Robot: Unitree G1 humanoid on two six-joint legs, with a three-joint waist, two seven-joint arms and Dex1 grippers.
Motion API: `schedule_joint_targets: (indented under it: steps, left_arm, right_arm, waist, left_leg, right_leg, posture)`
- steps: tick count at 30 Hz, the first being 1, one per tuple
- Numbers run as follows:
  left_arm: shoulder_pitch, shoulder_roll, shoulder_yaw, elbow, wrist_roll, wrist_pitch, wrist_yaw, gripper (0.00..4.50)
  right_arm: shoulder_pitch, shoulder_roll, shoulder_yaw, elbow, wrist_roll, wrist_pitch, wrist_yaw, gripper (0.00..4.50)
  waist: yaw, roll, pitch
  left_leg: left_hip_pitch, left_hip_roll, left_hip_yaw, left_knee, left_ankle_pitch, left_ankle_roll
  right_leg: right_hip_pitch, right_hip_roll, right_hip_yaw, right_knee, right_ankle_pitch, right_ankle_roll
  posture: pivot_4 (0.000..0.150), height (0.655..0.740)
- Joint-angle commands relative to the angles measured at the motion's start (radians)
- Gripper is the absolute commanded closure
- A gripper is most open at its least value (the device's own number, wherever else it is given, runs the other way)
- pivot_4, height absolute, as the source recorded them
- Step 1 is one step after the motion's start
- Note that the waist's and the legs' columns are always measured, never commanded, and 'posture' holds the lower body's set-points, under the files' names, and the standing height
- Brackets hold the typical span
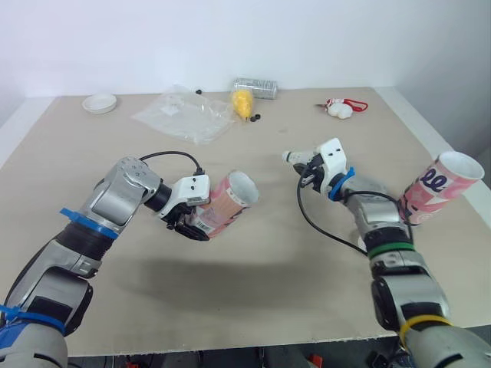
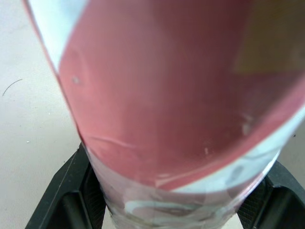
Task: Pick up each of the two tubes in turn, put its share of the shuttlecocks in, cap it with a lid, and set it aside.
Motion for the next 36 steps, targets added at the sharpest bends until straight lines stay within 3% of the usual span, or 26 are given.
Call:
schedule_joint_targets:
  steps: [1,3,6,22,27,33,35,36]
  left_arm:
    - [0.028,0.01,-0.029,-0.001,0.006,0.007,-0.014,1.59]
    - [0.029,0.011,-0.029,-0.003,0.003,0.009,-0.018,1.59]
    - [0.024,0.004,-0.032,0.006,0.006,0.006,-0.018,1.59]
    - [0.02,0.0,-0.03,-0.012,-0.006,0.028,-0.019,1.59]
    - [0.015,0.0,-0.029,-0.006,-0.006,0.026,-0.02,1.59]
    - [0.011,0.002,-0.031,0.002,-0.005,0.02,-0.021,1.59]
    - [0.005,0.0,-0.035,0.009,-0.002,0.014,-0.024,1.59]
    - [-0.002,-0.002,-0.038,0.013,0.0,0.01,-0.028,1.59]
  right_arm:
    - [0.017,-0.169,0.022,-0.356,0.036,-0.154,0.244,4.42]
    - [0.026,-0.272,0.034,-0.486,0.075,-0.184,0.375,4.42]
    - [-0.014,-0.317,0.052,-0.601,0.09,-0.165,0.42,4.42]
    - [-0.056,-0.247,0.206,-0.663,0.009,-0.19,0.46,4.42]
    - [-0.1,-0.218,0.203,-0.668,0.062,-0.144,0.488,2.81]
    - [-0.122,-0.215,0.106,-0.722,0.287,0.142,0.472,0.27]
    - [-0.163,-0.227,0.08,-0.68,0.324,0.224,0.476,0.27]
    - [-0.196,-0.227,0.068,-0.63,0.327,0.251,0.473,0.48]
  waist:
    - [-0.001,0.003,0.002]
    - [0.0,0.003,0.002]
    - [-0.003,0.002,0.001]
    - [0.003,0.002,0.001]
    - [0.002,0.002,0.001]
    - [0.003,0.002,0.002]
    - [0.003,0.002,0.002]
    - [0.003,0.002,0.002]
  left_leg:
    - [0.0,0.0,0.0,0.0,0.0,0.0]
    - [0.0,0.0,0.0,0.0,0.0,0.0]
    - [0.005,0.0,0.0,-0.001,-0.001,0.001]
    - [0.003,0.0,0.0,0.003,-0.001,0.002]
    - [0.003,0.0,0.0,0.003,-0.001,0.002]
    - [0.003,0.0,0.0,0.003,-0.001,0.002]
    - [0.003,0.0,0.0,0.003,-0.001,0.002]
    - [0.003,0.0,0.0,0.003,-0.001,0.002]
  right_leg:
    - [0.0,0.0,0.0,0.0,0.0,0.0]
    - [0.0,-0.001,0.0,0.0,-0.001,0.001]
    - [0.004,0.0,0.0,-0.001,-0.001,-0.001]
    - [0.003,0.0,0.0,0.0,-0.001,-0.001]
    - [0.003,0.0,0.0,0.0,-0.001,-0.001]
    - [0.003,-0.001,0.0,0.0,0.0,-0.002]
    - [0.003,-0.001,0.0,0.0,0.0,-0.003]
    - [0.003,-0.001,0.0,0.0,0.0,-0.003]
  posture:
    - [0.15,0.74]
    - [0.15,0.74]
    - [0.15,0.74]
    - [0.15,0.74]
    - [0.15,0.74]
    - [0.15,0.74]
    - [0.15,0.74]
    - [0.15,0.74]
